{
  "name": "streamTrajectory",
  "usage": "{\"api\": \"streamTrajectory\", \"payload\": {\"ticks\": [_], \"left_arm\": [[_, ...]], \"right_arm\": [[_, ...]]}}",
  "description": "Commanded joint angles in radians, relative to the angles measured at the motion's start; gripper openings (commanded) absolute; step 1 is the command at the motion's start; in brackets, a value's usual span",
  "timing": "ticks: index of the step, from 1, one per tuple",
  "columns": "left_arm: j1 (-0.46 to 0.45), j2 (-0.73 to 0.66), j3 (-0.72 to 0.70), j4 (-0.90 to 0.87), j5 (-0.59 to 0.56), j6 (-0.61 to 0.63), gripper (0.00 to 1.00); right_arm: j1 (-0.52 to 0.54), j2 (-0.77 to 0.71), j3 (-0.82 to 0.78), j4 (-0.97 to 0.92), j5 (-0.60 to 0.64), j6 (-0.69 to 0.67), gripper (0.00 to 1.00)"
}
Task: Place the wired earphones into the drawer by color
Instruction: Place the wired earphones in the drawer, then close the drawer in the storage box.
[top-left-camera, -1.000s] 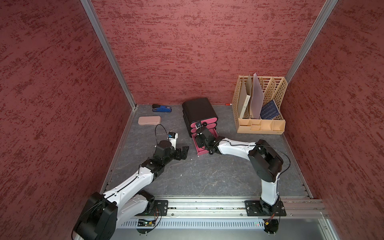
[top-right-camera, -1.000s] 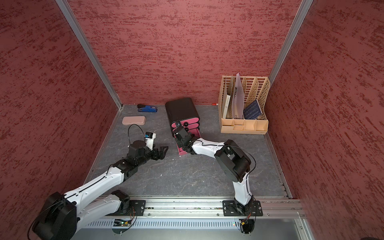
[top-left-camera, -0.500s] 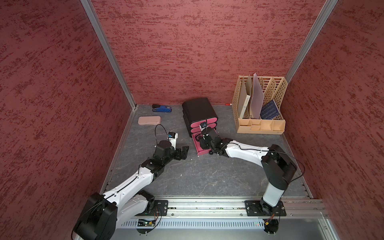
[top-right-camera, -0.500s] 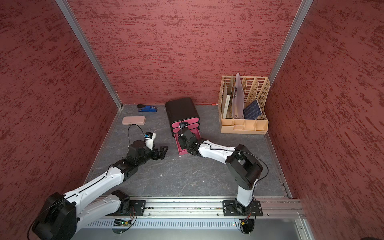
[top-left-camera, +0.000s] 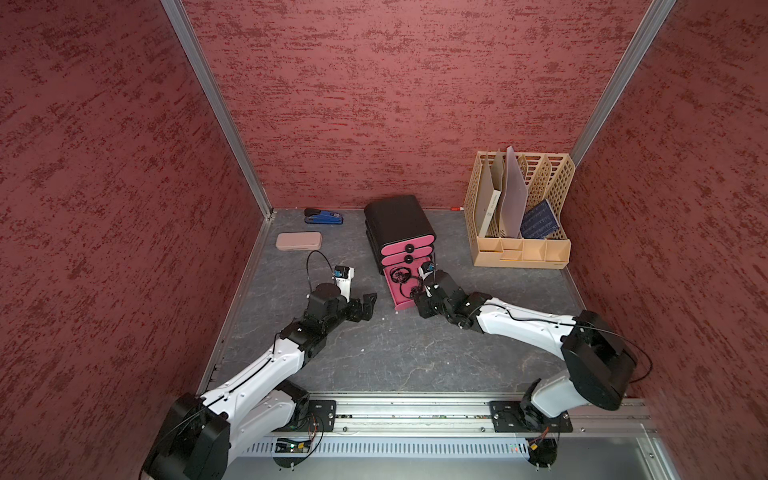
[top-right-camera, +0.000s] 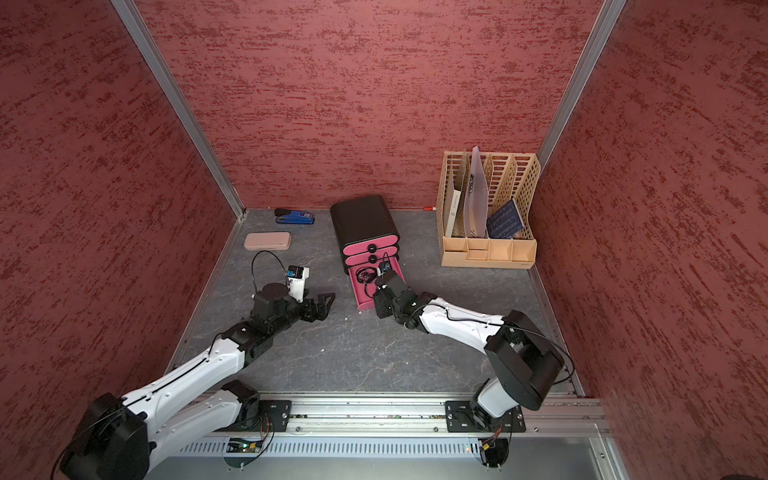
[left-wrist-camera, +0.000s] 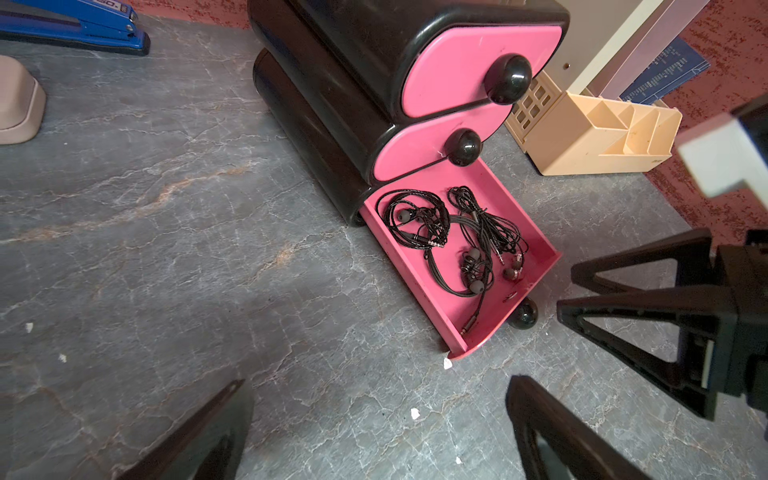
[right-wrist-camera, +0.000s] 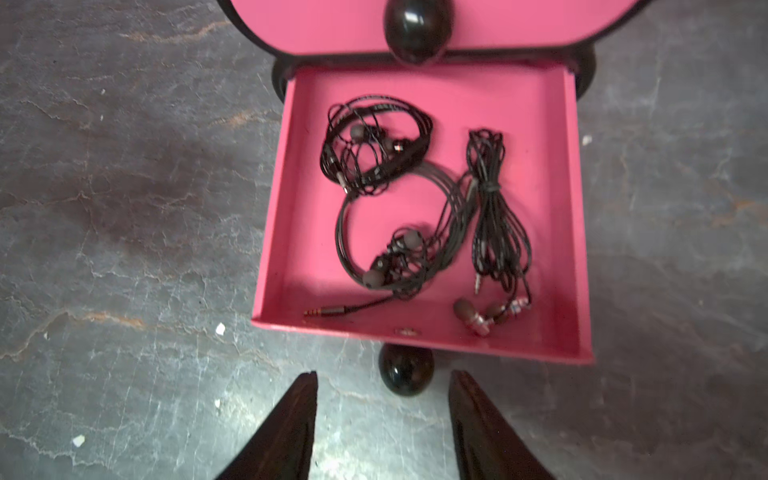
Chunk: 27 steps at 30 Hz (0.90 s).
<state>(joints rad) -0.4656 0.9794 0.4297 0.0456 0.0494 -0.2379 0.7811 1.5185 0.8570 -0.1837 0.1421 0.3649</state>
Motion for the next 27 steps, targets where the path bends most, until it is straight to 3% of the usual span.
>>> {"api": "streamTrajectory", "payload": {"ticks": [1, 7, 14, 27], "left_arm": [[0.004, -0.016, -0.011, 0.019, -0.01, 0.01, 1.0], [0.004, -0.015, -0.011, 0.019, -0.01, 0.01, 1.0], [0.004, -0.015, -0.015, 0.025, -0.009, 0.008, 1.0], [0.005, -0.012, -0.016, 0.028, -0.013, 0.01, 1.0]], "right_arm": [[-0.011, -0.038, -0.036, -0.007, -0.051, 0.06, 0.55], [-0.013, -0.037, -0.095, 0.045, -0.074, 0.114, 0.55], [-0.013, 0.003, -0.198, 0.281, -0.042, 0.137, 0.54], [-0.014, 0.134, -0.213, 0.482, -0.007, 0.124, 0.5]]}}
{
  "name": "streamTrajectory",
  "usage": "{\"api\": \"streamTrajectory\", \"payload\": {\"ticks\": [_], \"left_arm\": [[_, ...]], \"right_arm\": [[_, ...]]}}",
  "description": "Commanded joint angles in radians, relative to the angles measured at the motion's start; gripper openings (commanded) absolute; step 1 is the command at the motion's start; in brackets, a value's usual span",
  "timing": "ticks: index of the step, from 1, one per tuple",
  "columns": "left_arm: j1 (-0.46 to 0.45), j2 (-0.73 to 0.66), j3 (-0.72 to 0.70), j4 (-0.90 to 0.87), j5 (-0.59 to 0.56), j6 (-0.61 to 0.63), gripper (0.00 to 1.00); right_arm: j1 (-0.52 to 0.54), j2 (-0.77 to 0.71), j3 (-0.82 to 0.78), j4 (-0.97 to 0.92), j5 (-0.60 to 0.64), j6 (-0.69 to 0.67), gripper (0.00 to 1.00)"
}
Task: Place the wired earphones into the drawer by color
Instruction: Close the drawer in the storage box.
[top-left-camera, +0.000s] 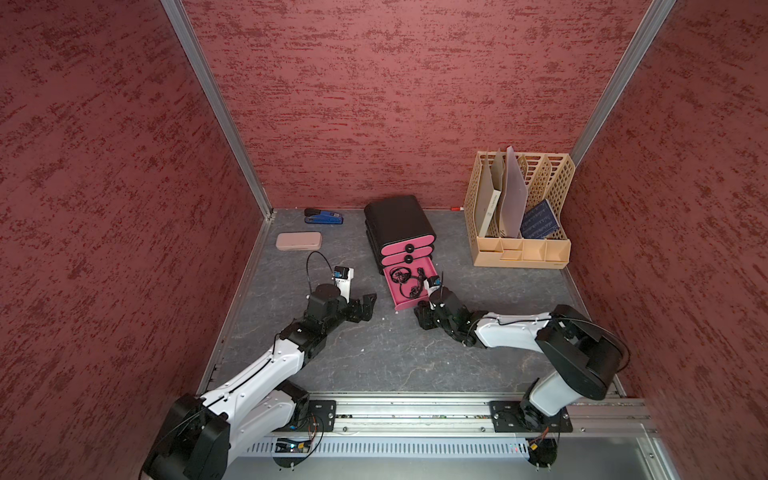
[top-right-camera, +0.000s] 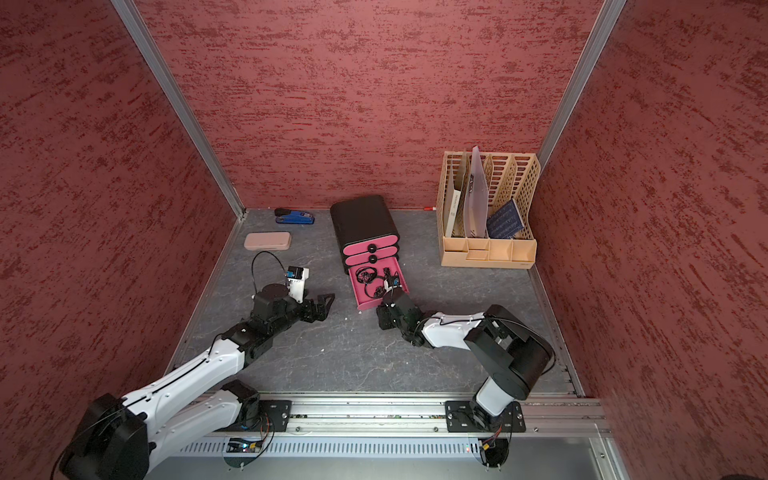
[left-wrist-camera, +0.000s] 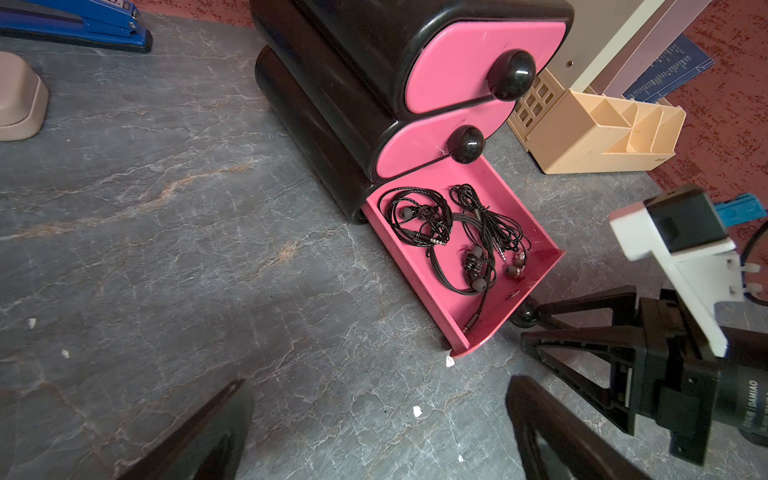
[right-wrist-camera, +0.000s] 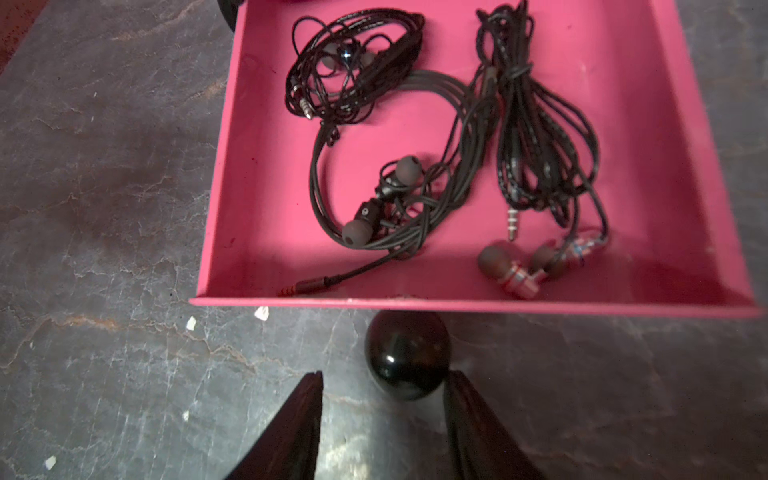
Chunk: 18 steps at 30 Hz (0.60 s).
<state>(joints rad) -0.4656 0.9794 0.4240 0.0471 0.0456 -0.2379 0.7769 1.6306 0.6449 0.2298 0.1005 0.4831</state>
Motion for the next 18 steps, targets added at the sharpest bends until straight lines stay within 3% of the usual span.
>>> {"api": "streamTrajectory", "payload": {"ticks": [1, 9, 18], "left_arm": [[0.005, -0.013, -0.01, 0.027, -0.009, 0.01, 1.0], [0.004, -0.014, -0.01, 0.026, -0.007, 0.009, 1.0], [0.004, -0.013, -0.01, 0.025, -0.009, 0.01, 1.0]], "right_arm": [[-0.01, 0.031, 0.001, 0.074, 0.034, 0.006, 0.5], [-0.017, 0.071, -0.001, 0.11, 0.057, 0.012, 0.46], [-0.028, 0.07, 0.008, 0.125, 0.068, 0.003, 0.34]]}}
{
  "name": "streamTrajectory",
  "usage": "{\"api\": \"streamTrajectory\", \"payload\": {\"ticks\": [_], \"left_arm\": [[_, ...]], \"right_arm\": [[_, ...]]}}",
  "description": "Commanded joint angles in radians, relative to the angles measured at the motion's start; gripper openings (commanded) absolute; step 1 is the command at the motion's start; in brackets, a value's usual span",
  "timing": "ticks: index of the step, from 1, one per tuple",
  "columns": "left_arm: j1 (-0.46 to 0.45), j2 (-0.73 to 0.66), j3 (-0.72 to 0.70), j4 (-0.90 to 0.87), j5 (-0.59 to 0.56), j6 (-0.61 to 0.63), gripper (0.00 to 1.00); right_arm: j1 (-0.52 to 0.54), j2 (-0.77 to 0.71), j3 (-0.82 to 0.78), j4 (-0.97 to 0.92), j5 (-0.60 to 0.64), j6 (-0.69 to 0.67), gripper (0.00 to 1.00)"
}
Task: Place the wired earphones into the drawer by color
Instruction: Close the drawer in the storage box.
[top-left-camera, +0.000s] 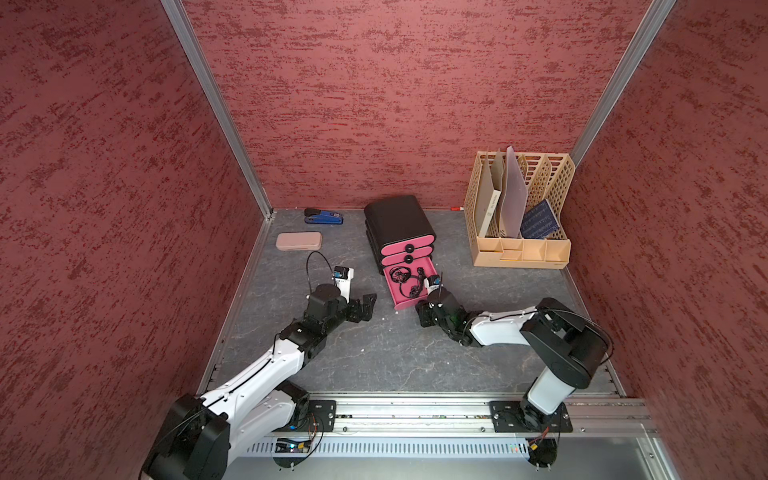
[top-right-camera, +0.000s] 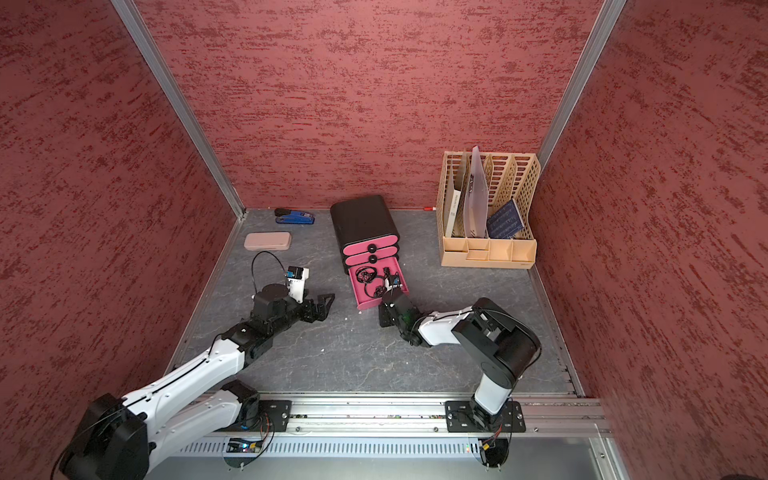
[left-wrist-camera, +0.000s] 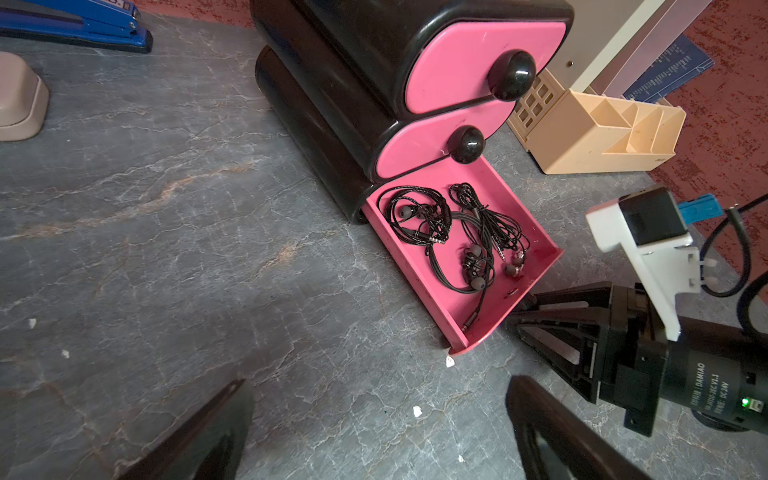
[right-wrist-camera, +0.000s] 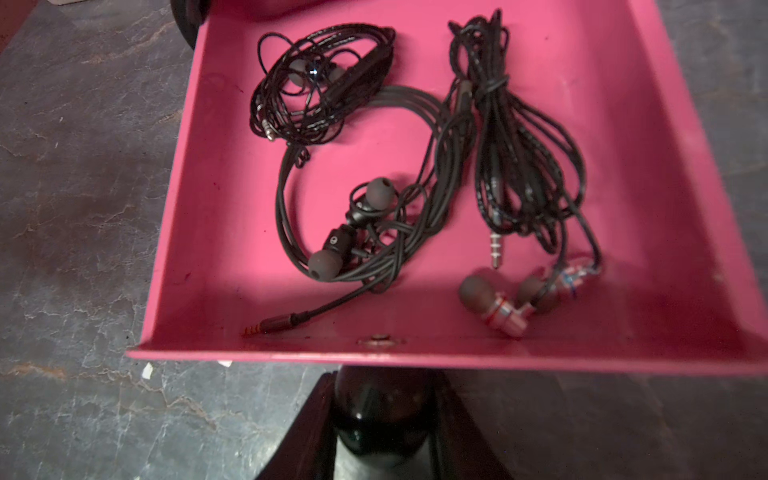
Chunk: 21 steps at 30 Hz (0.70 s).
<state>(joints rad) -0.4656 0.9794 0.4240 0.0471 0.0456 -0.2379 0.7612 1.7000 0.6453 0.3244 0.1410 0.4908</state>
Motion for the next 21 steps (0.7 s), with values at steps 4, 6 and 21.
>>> {"api": "streamTrajectory", "payload": {"ticks": [4, 6, 21], "left_arm": [[0.004, -0.013, -0.01, 0.025, -0.009, 0.009, 1.0], [0.004, -0.012, -0.01, 0.025, -0.009, 0.009, 1.0], [0.005, -0.018, -0.009, 0.022, -0.01, 0.01, 1.0]], "right_arm": [[-0.012, -0.011, 0.011, 0.028, 0.01, -0.005, 0.33], [-0.011, -0.016, 0.015, 0.028, 0.003, -0.005, 0.34], [-0.011, -0.056, 0.053, -0.002, -0.016, -0.012, 0.33]]}}
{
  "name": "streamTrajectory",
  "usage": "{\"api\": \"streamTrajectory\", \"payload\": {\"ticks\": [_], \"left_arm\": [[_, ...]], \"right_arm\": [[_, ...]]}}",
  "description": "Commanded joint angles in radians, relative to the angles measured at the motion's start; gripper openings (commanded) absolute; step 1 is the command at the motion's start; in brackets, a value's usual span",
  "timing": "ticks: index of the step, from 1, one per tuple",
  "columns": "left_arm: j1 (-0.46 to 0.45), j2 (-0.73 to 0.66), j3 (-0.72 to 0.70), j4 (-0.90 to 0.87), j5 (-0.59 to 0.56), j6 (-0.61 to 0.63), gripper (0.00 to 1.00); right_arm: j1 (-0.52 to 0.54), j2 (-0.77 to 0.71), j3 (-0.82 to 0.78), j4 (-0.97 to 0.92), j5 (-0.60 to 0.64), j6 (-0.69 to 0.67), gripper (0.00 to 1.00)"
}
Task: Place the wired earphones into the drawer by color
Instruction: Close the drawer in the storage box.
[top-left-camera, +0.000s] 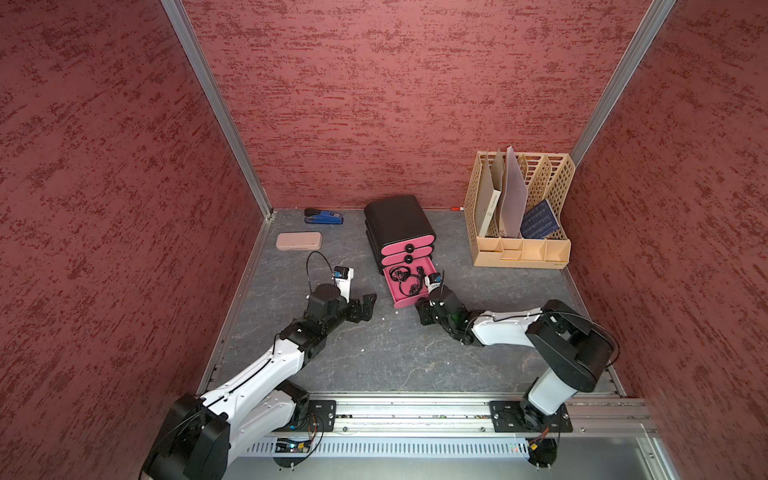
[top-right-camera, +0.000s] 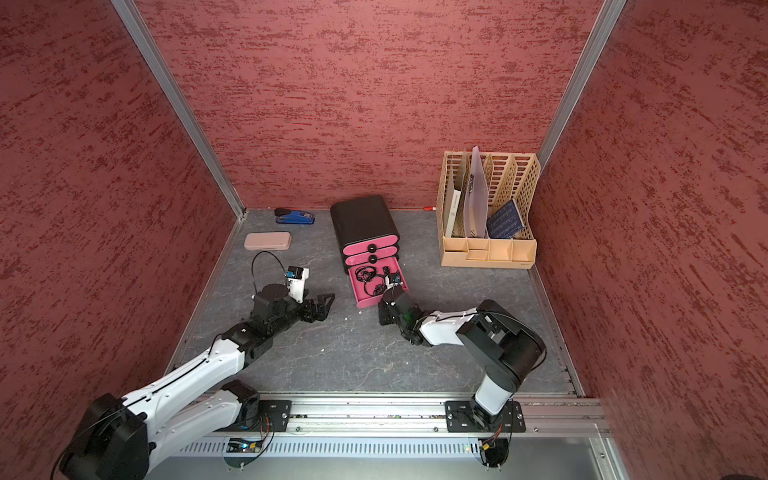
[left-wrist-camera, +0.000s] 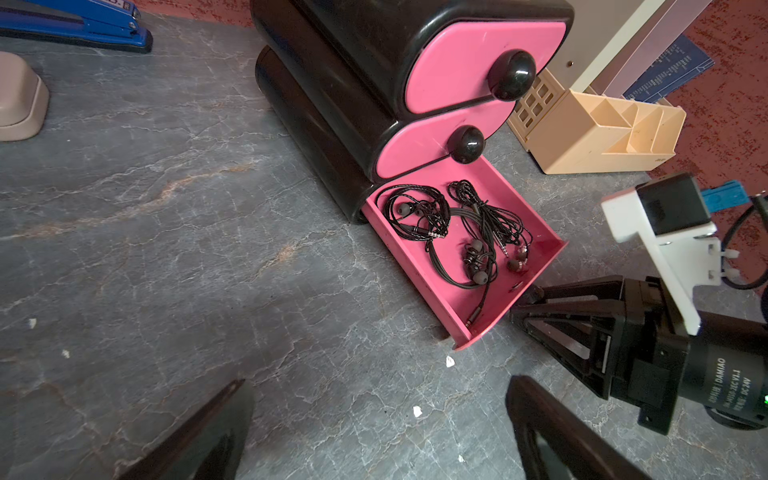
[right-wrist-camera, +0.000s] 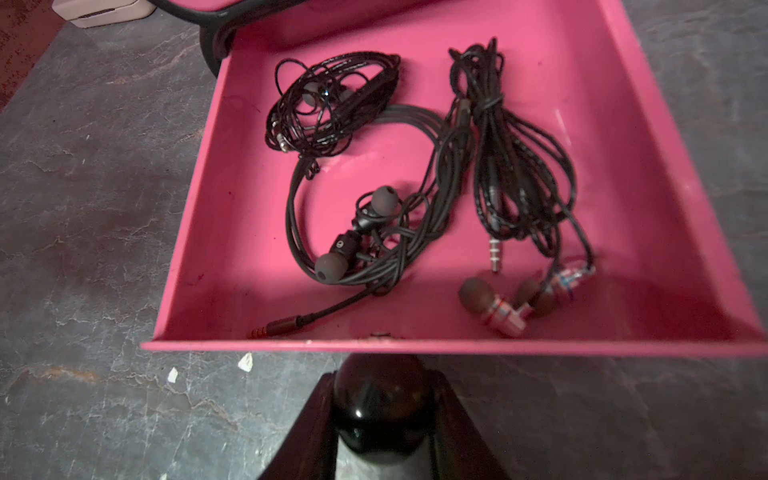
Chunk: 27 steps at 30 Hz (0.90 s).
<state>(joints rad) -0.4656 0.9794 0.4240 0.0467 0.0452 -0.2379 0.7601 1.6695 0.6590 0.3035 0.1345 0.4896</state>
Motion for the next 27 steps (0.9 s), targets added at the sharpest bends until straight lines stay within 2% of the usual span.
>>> {"api": "streamTrajectory", "payload": {"ticks": [1, 11, 27], "left_arm": [[0.004, -0.018, -0.01, 0.022, -0.008, 0.009, 1.0], [0.004, -0.02, -0.01, 0.022, -0.008, 0.008, 1.0], [0.005, -0.041, 0.003, 0.023, -0.024, -0.022, 1.0]], "right_arm": [[-0.01, -0.024, 0.043, 0.018, -0.008, -0.011, 0.33], [-0.01, -0.016, 0.084, -0.007, 0.019, -0.009, 0.33], [-0.01, -0.085, 0.075, -0.018, 0.009, 0.001, 0.33]]}}
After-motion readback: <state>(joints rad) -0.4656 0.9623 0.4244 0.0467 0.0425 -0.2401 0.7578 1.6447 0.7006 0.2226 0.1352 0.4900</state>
